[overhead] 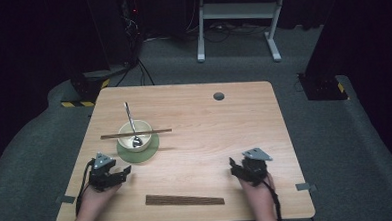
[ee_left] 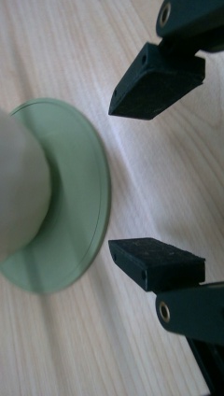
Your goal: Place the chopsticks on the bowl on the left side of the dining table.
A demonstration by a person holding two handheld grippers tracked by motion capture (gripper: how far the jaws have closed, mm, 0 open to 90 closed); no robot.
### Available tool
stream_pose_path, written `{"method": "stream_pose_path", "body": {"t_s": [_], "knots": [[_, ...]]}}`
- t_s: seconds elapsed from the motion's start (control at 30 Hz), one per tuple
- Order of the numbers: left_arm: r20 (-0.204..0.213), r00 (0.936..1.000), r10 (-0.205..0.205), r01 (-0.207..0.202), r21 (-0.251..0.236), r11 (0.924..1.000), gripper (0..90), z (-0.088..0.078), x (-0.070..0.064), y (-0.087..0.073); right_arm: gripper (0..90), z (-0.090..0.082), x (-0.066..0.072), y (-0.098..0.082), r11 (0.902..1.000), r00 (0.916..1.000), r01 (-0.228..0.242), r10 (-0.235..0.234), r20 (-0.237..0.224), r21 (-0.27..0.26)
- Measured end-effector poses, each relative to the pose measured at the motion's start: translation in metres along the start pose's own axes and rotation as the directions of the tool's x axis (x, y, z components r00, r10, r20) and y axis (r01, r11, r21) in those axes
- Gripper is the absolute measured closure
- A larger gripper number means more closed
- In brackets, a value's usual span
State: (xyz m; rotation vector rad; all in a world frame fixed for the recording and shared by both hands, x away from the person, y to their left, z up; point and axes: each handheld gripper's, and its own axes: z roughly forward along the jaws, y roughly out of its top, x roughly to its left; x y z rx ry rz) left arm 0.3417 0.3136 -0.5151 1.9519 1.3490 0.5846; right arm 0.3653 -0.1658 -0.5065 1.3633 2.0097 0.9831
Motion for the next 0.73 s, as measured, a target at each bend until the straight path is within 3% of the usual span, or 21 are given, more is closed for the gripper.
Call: {"method": "stream_pose_path", "body": {"t_s": [0.03, 0.07, 0.1, 0.2, 0.23, 0.27, 0.47, 0.73], "knots": [[0.001, 1.0000, 0.005, -0.006, 0.007, 1.0000, 28.2, 0.001, -0.003, 0.000, 27.0, -0.004, -0.011, -0.007, 0.9998, 0.9998, 0.001, -0.002, 0.022, 0.018], [0.001, 1.0000, 0.005, -0.006, 0.007, 1.0000, 26.9, 0.001, -0.003, 0.000, 27.0, -0.004, -0.011, -0.007, 0.9998, 0.9998, 0.001, -0.002, 0.022, 0.018], [0.004, 1.0000, 0.007, -0.007, 0.016, 0.9998, 25.3, 0.005, -0.007, -0.001, 27.2, -0.009, -0.033, -0.019, 0.9969, 0.9993, -0.025, 0.023, 0.030, 0.075], [0.010, 0.9999, -0.010, 0.009, 0.035, 0.9993, 21.2, 0.007, -0.010, -0.003, 26.1, -0.012, -0.050, -0.030, 0.9933, 0.9990, -0.035, 0.032, 0.032, 0.110], [-0.008, 0.9999, 0.014, -0.014, 0.029, 0.9995, 19.1, 0.008, -0.014, -0.008, 24.7, -0.014, -0.054, -0.032, 0.9928, 0.9985, -0.036, 0.031, 0.045, 0.114], [-0.012, 0.9996, 0.027, -0.027, 0.024, 0.9994, 19.3, 0.008, -0.016, -0.008, 23.0, -0.015, -0.055, -0.032, 0.9921, 0.9980, -0.044, 0.038, 0.051, 0.118], [-0.011, 0.9998, 0.015, -0.015, 0.017, 0.9998, 17.6, 0.007, -0.017, -0.011, 18.2, -0.014, -0.055, -0.032, 0.9911, 0.9976, -0.052, 0.046, 0.051, 0.123], [0.009, 0.9994, 0.033, -0.033, 0.017, 0.9993, 17.7, 0.007, -0.019, -0.011, 15.5, -0.007, -0.042, -0.028, 0.9893, 0.9936, -0.076, 0.064, 0.093, 0.124]]}}
